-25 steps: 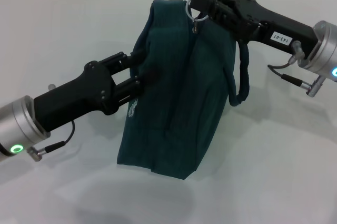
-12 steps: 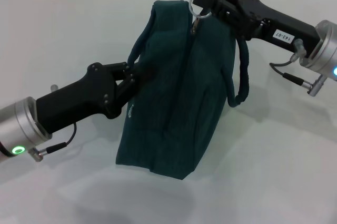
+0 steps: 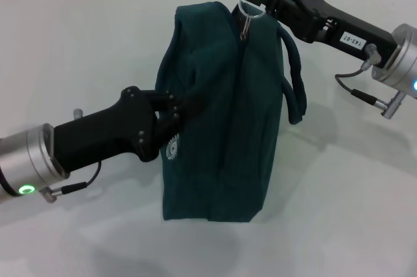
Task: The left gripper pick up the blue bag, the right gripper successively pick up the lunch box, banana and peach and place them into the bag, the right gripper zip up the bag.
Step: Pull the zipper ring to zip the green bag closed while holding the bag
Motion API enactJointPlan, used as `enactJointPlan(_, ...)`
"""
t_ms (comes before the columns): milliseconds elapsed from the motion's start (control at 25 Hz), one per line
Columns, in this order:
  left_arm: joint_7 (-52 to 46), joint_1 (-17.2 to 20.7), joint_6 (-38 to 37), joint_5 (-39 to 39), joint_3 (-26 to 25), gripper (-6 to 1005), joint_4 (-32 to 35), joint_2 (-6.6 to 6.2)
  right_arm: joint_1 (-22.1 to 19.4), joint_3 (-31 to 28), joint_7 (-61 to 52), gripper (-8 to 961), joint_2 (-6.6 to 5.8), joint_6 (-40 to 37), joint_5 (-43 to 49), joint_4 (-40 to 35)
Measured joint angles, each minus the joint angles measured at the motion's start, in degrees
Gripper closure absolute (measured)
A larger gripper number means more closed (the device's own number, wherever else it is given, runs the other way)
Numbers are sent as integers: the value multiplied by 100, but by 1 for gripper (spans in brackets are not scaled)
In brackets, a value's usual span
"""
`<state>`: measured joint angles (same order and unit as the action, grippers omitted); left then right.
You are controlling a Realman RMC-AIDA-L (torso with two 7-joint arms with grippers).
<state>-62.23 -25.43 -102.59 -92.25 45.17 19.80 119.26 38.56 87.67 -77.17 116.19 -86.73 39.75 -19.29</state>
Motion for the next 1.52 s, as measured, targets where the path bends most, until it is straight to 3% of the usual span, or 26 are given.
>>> enactJointPlan(880,-45,-87,-118,-128,427,951,138,-9,59,13,-112,906,-1,216,-7,5)
enactJointPlan(1520,-6,-1,-969,-416,442,952,138,-86,55,13,-113,904,0,640,-3,5)
